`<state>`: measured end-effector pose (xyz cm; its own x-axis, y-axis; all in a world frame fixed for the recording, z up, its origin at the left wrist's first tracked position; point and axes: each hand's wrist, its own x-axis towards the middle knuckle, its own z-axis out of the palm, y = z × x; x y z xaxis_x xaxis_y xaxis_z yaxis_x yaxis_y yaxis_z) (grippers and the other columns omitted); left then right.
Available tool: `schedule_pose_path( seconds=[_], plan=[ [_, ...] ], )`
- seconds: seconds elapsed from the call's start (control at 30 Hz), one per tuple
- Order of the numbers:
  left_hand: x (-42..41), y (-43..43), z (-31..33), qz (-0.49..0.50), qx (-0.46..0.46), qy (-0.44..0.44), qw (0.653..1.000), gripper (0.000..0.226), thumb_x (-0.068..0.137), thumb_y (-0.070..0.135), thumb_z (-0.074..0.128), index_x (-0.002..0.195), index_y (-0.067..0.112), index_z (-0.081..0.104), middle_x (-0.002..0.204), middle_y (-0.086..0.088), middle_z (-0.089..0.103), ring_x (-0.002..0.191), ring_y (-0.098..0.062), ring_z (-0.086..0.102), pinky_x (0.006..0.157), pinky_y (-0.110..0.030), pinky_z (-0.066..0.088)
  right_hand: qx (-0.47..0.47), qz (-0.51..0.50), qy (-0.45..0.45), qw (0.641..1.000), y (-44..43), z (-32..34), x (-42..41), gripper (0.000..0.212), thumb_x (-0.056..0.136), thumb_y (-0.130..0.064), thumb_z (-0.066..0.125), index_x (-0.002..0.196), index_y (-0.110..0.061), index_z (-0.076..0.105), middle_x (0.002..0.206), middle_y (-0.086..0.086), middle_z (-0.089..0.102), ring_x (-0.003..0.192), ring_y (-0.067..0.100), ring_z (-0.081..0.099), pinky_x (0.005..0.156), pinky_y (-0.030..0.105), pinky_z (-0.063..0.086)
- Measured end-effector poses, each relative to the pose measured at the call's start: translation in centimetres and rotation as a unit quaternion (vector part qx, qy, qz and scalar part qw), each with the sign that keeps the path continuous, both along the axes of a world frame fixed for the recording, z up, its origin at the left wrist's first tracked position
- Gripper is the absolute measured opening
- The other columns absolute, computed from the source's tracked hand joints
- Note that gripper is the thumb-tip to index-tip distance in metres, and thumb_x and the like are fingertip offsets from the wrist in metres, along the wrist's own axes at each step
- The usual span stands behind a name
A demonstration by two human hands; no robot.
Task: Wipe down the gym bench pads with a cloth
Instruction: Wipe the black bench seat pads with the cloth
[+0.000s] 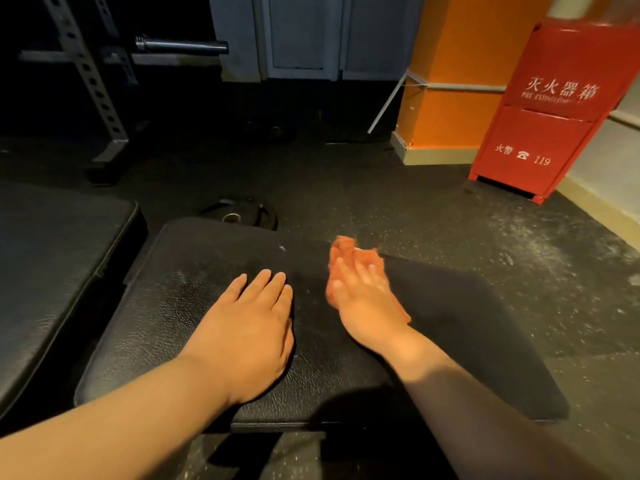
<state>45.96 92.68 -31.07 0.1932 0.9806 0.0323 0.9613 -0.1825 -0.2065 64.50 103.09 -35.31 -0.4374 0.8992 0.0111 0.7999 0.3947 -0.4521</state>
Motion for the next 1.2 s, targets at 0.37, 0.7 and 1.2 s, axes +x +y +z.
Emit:
schedule_pose_path(
  seconds=[0.37,0.7,1.2],
  plan=[
    [-4.0,-0.5,0.8,0.008,0.023,-0.039,0.999,0.058,0.093,0.043,0.033,0.131,0.012,0.065,0.139,-0.006,0.06,0.13,-0.022,0.056,0.104,-0.049,0.048,-0.057,0.031,-0.025,0.998,-2.5,0.7,-1.8,0.055,0.108,-0.041,0.021,0.159,-0.036,0.001,0.158,-0.021,-0.017,0.151,0.013,-0.02,0.115,0.027,-0.018],
    [-4.5,0.5,2.0,0.053,-0.024,-0.082,0.995,0.084,0.084,0.051,-0.004,0.158,0.023,0.023,0.166,0.006,0.013,0.153,-0.011,0.004,0.123,-0.039,-0.002,-0.044,0.052,-0.036,0.997,4.0,1.5,-8.2,0.058,0.106,-0.045,0.011,0.161,-0.029,0.003,0.168,-0.003,-0.005,0.154,0.031,-0.011,0.125,0.048,-0.003],
    [-4.4,0.8,1.8,0.104,-0.022,-0.053,0.993,0.088,0.082,0.048,-0.015,0.158,0.008,0.003,0.167,-0.013,-0.004,0.154,-0.026,-0.009,0.125,-0.046,-0.001,-0.048,0.1,-0.014,0.994,0.8,3.7,-9.7,0.054,0.109,-0.037,0.019,0.161,-0.03,0.005,0.168,-0.003,-0.004,0.153,0.013,-0.014,0.12,0.037,-0.014]
  ],
)
